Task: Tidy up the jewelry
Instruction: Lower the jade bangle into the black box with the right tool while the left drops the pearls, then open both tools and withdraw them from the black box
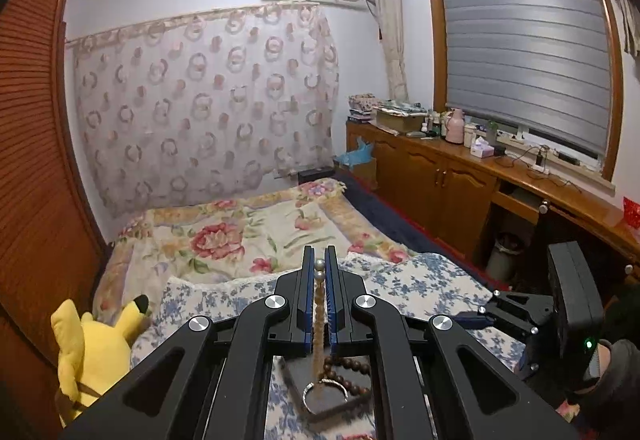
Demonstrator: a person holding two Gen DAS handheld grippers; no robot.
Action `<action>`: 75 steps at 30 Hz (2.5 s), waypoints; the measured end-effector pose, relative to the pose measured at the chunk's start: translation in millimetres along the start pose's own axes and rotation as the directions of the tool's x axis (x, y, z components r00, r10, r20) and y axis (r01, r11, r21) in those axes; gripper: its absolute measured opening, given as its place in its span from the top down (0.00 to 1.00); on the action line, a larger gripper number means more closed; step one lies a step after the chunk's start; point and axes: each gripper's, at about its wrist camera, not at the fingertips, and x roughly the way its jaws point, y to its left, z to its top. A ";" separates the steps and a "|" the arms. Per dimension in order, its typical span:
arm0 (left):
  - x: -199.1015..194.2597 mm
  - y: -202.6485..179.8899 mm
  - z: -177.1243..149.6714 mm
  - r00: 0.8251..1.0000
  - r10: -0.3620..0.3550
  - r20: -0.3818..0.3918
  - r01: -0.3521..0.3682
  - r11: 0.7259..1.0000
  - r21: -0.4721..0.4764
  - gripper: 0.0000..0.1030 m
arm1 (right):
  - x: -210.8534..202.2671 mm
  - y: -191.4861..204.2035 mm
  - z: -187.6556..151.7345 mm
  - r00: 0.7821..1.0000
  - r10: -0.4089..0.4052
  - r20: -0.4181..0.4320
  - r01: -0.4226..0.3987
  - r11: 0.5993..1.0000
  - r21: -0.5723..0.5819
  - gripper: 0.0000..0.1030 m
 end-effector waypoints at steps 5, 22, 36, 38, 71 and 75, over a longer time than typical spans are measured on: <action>43.5 8.2 -0.9 0.999 0.008 -0.042 -0.008 1.000 -0.005 0.96 | 25.3 -12.1 -1.2 0.999 -0.002 -0.033 0.002 1.000 0.000 0.28; 144.8 34.3 -77.1 0.971 -0.008 -0.237 -0.007 0.998 -0.065 0.93 | 110.4 -28.5 -3.3 0.993 0.053 -0.102 -0.051 0.998 0.021 0.28; 122.1 64.8 -114.3 0.975 0.011 -0.222 -0.039 0.992 -0.120 0.17 | 155.3 -22.7 -5.0 0.984 0.025 -0.176 -0.025 1.000 0.003 0.28; 117.1 65.5 -118.1 0.979 0.026 -0.202 -0.047 0.994 -0.099 0.11 | 158.4 -23.4 -5.3 0.983 0.015 -0.182 -0.014 1.000 0.006 0.27; 17.1 19.4 -226.7 0.952 -0.069 -0.299 0.037 0.993 -0.110 0.07 | 9.1 3.9 -101.0 0.994 0.003 -0.112 0.011 0.991 0.131 0.36; 8.2 -0.2 -234.8 0.946 -0.097 -0.308 0.069 0.992 -0.102 0.07 | -0.8 5.7 -121.9 0.990 -0.007 -0.142 0.026 0.991 0.133 0.44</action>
